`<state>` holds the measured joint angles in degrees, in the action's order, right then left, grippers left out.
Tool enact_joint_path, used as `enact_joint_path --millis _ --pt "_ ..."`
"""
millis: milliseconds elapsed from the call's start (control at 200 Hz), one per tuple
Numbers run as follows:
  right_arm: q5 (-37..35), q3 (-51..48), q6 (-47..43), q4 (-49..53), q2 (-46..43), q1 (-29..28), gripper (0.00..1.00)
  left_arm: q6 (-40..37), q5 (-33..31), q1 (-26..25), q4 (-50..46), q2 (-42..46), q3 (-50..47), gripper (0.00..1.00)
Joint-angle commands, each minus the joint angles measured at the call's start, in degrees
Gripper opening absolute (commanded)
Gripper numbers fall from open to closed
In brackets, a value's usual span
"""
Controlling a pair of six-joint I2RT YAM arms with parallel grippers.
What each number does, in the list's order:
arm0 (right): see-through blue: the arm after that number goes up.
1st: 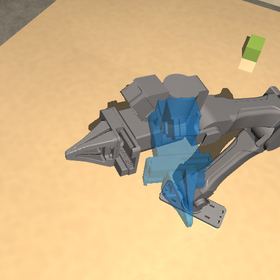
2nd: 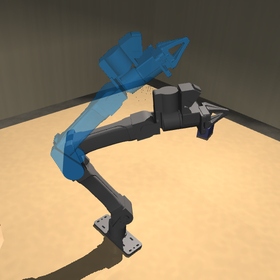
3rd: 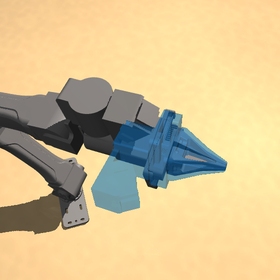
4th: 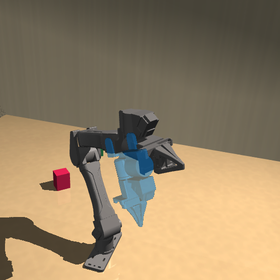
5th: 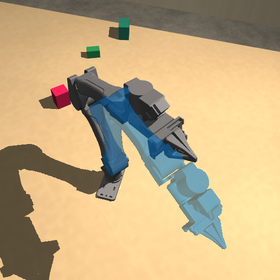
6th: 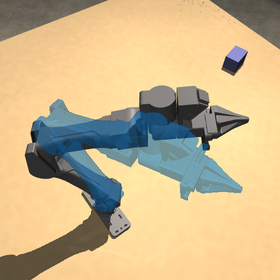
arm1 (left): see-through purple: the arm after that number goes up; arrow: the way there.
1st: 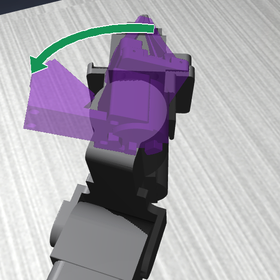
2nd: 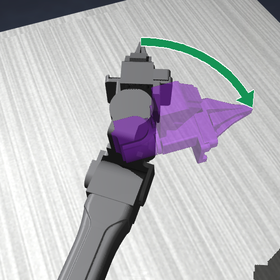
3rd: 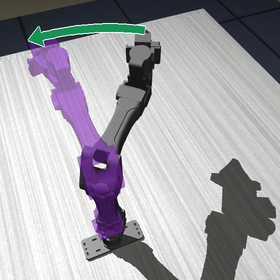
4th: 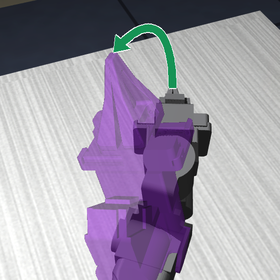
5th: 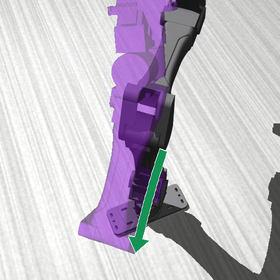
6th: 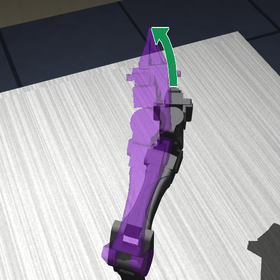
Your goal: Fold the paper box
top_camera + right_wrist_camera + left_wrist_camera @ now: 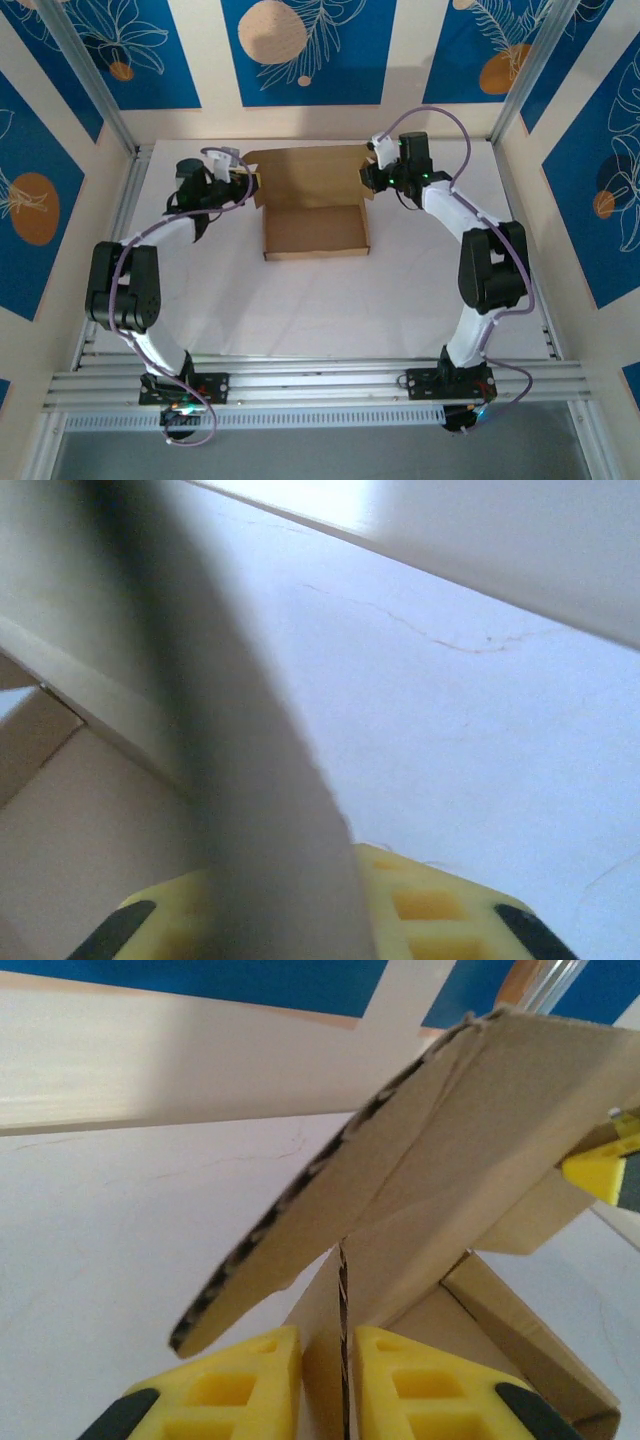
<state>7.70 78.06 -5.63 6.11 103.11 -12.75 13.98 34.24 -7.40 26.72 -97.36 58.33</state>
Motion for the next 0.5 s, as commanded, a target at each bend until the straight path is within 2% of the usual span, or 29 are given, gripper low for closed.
enact_joint_path --millis 0,215,360,495 --pt "1.8 -2.3 8.1 -0.8 -4.0 -1.4 0.17 4.2 -1.0 -1.7 3.9 1.2 -1.7 0.20" --pt "-5.1 -9.1 19.2 -7.4 -7.9 -4.1 0.08 9.3 -7.5 -4.6 11.1 2.6 -6.5 0.14" --pt "-13.1 -11.3 25.0 -9.8 -9.8 -7.3 0.02 9.7 -8.8 -6.3 12.9 3.3 -8.4 0.13" --pt "-17.8 -13.2 32.6 -11.9 -11.5 -8.0 0.01 13.3 -9.6 -7.7 17.4 3.9 -10.6 0.13"
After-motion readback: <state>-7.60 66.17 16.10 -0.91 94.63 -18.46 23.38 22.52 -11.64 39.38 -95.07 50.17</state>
